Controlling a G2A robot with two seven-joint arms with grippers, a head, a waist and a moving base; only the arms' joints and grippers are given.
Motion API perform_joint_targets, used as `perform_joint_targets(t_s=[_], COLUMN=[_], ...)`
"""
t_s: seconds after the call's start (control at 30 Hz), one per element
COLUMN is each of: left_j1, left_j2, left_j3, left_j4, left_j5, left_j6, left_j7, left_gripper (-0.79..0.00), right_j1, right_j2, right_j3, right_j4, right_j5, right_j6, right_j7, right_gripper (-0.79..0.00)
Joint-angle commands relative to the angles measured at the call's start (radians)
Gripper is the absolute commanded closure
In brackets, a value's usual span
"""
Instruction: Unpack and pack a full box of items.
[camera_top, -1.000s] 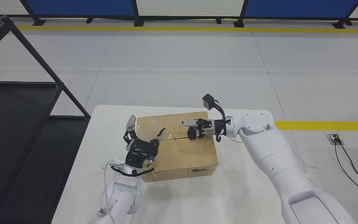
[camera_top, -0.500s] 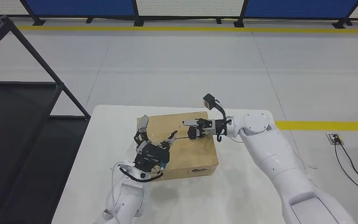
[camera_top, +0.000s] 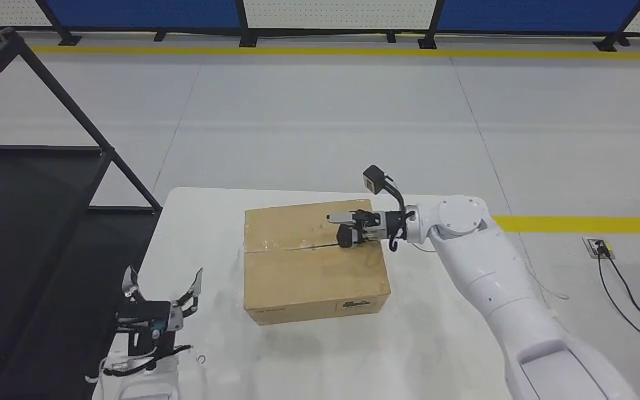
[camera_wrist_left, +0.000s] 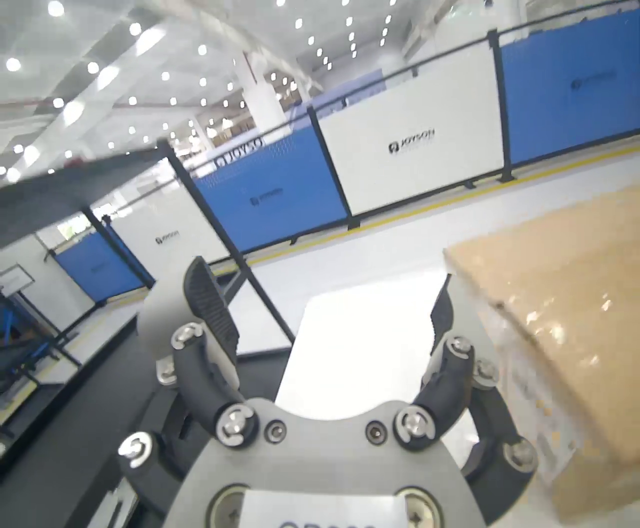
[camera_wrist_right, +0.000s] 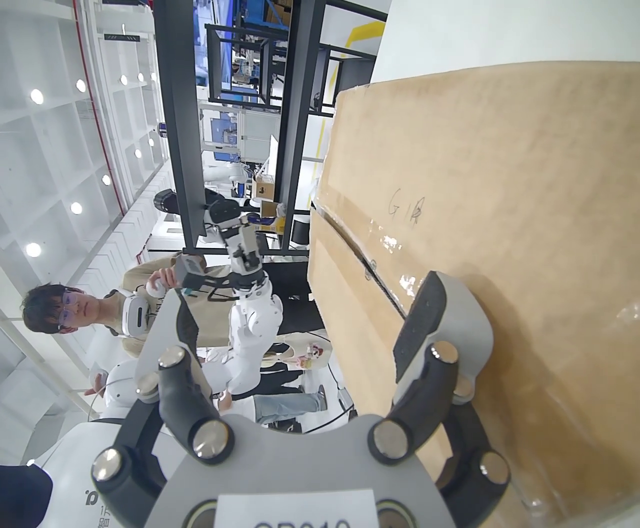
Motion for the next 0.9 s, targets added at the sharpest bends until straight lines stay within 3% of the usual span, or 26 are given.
perform_joint_targets(t_s=[0.0,0.2,0.53,0.87], left_j1=[0.022,0.007,-0.185,-0.263], left_j2=[0.003,0.008,0.000,-0.004], left_j3=[-0.023,-0.010,0.086,0.138], left_j4=[0.041,0.147,0.325,0.391], left_j5=[0.028,0.062,0.070,0.126], left_j6=[-0.013,-0.105,-0.162,-0.159], left_j7=[0.002,0.014,-0.033,-0.044], left_gripper=[-0.785,-0.785,-0.785,-0.785], right_j1=[0.004,0.015,0.019,0.022], right_j2=[-0.003,-0.011,-0.017,-0.020], right_j3=[-0.005,-0.013,-0.018,-0.021], right_j4=[0.004,0.020,0.031,0.029], right_j5=[-0.002,0.000,0.000,-0.004], right_j6=[0.002,0.001,-0.002,0.004], right_j7=[0.001,0.004,0.001,-0.003], right_gripper=[-0.785,-0.785,-0.785,-0.785])
